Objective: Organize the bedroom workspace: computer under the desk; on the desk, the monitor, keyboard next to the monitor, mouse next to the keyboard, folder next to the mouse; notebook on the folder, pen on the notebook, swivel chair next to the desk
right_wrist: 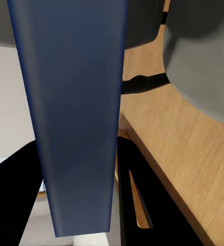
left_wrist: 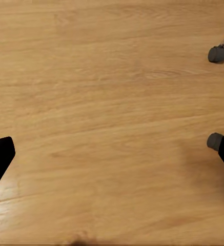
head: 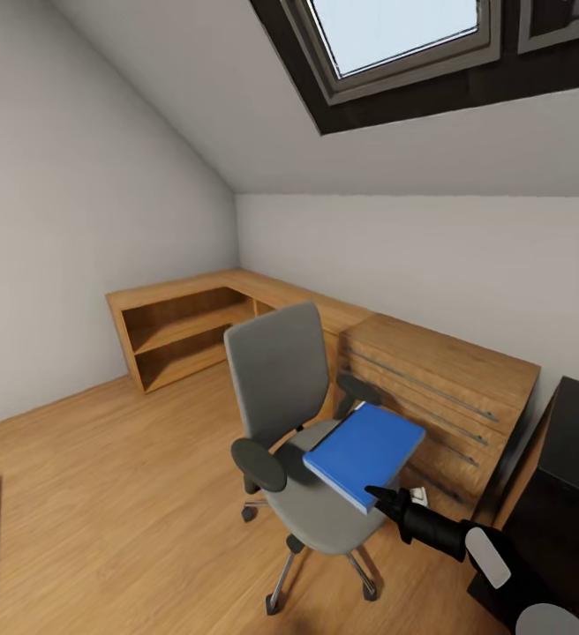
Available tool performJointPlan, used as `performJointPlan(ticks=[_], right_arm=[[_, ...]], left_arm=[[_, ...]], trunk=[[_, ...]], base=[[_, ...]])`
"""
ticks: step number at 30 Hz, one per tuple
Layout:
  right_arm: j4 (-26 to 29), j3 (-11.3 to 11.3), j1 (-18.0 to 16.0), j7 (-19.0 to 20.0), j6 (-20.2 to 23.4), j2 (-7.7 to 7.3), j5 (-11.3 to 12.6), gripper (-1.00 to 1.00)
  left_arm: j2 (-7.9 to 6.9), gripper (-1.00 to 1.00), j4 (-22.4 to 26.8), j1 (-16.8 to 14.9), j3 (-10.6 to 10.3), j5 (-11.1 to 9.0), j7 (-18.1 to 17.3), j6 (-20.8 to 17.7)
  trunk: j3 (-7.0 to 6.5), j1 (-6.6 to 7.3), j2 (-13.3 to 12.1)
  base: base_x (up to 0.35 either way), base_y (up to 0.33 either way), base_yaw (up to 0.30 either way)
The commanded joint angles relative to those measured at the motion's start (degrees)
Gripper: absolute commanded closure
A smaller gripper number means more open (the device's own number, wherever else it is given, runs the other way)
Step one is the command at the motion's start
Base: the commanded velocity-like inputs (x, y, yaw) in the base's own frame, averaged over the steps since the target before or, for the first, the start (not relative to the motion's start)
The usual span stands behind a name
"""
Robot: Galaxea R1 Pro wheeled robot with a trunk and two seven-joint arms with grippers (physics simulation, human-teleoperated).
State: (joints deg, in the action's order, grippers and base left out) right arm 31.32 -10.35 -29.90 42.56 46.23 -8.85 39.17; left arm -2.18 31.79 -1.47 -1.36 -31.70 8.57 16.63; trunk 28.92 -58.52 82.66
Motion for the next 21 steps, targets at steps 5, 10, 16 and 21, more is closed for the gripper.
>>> performJointPlan(ticks=[5, 10, 16, 21], right_arm=[[0.0, -0.1, 0.0, 1.9, 0.2, -0.02, -0.1, 1.00], [-0.1, -0.1, -0.1, 3.0, 0.1, 0.03, -0.1, 1.00], [-0.1, 0.0, -0.1, 3.1, -0.6, 0.02, -0.1, 1.00], [-0.1, 0.0, 0.0, 3.1, -1.5, 0.10, -0.1, 1.00]], left_arm=[[-0.04, -1.00, -0.5, 0.0, -0.2, -0.2, 0.2, 0.2], [-0.02, -1.00, -0.6, 0.0, -0.2, -0.2, 0.2, 0.2], [-0.02, -1.00, -1.6, 0.0, -0.4, 0.6, 0.2, 0.2], [-0.02, -1.00, -1.9, 0.0, -0.4, 1.5, 0.2, 0.2]], trunk=[[-0.84, 1.11, -2.0], [-1.74, 2.21, -4.0], [-2.82, 3.52, -6.4], [-3.72, 4.62, -8.4]], base=[[0.000, 0.000, 0.000], [0.000, 0.000, 0.000], [0.000, 0.000, 0.000], [0.000, 0.000, -0.029]])
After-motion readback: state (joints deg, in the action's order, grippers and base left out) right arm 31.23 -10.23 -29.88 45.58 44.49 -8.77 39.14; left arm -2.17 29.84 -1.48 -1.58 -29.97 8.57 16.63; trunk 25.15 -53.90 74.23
